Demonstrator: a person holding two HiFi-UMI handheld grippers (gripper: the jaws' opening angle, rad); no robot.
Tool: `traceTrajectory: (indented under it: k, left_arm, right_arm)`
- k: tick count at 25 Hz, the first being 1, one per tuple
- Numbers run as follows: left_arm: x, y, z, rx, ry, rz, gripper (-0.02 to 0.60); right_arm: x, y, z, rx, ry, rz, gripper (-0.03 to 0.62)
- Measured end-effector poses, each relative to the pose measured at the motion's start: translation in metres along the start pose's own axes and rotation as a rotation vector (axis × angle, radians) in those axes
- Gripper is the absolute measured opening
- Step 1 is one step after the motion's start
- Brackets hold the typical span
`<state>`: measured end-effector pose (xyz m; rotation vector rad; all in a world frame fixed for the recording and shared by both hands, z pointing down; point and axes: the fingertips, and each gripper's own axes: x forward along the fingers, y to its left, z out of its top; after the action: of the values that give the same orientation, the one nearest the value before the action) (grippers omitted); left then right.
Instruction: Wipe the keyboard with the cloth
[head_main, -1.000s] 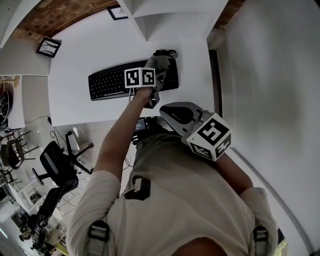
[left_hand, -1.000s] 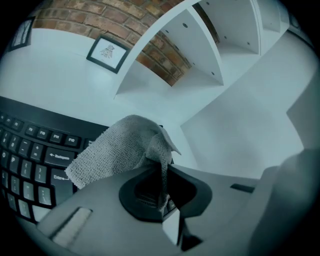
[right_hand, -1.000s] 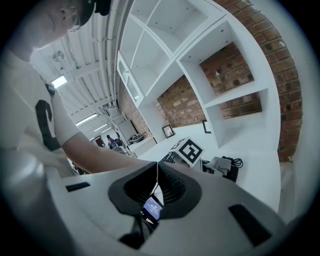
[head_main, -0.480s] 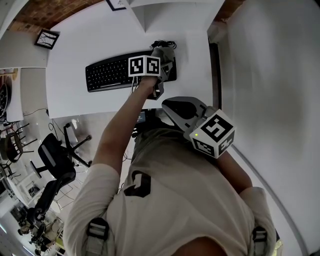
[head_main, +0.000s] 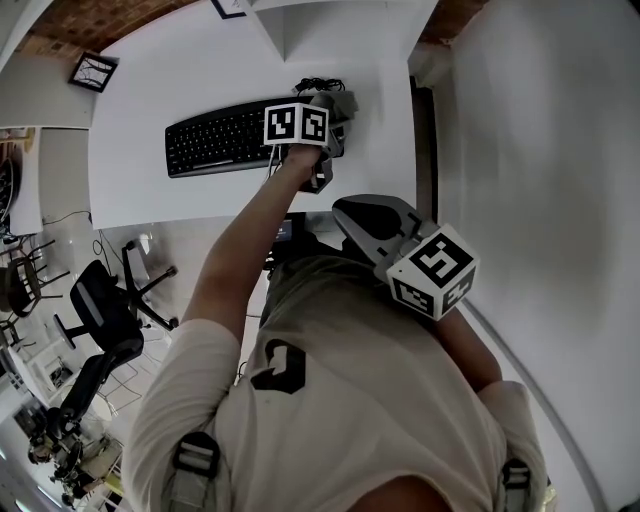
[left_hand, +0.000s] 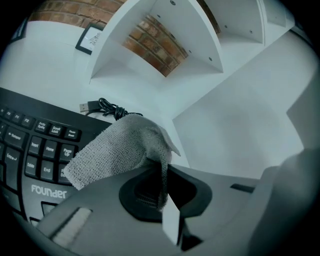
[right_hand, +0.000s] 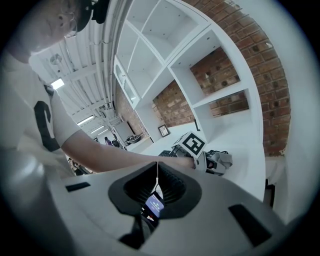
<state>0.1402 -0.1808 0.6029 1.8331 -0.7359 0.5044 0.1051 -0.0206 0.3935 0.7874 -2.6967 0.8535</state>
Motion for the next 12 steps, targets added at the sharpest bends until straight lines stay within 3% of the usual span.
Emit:
traceTrajectory:
  k: [12]
  left_arm:
    - [0.018,-0.015,-0.001,0.023,0.03,-0.02,0.009]
  right_arm:
    - [-0.012,-0.005,-0.002,-0.011,0.0,-0.035,0.006]
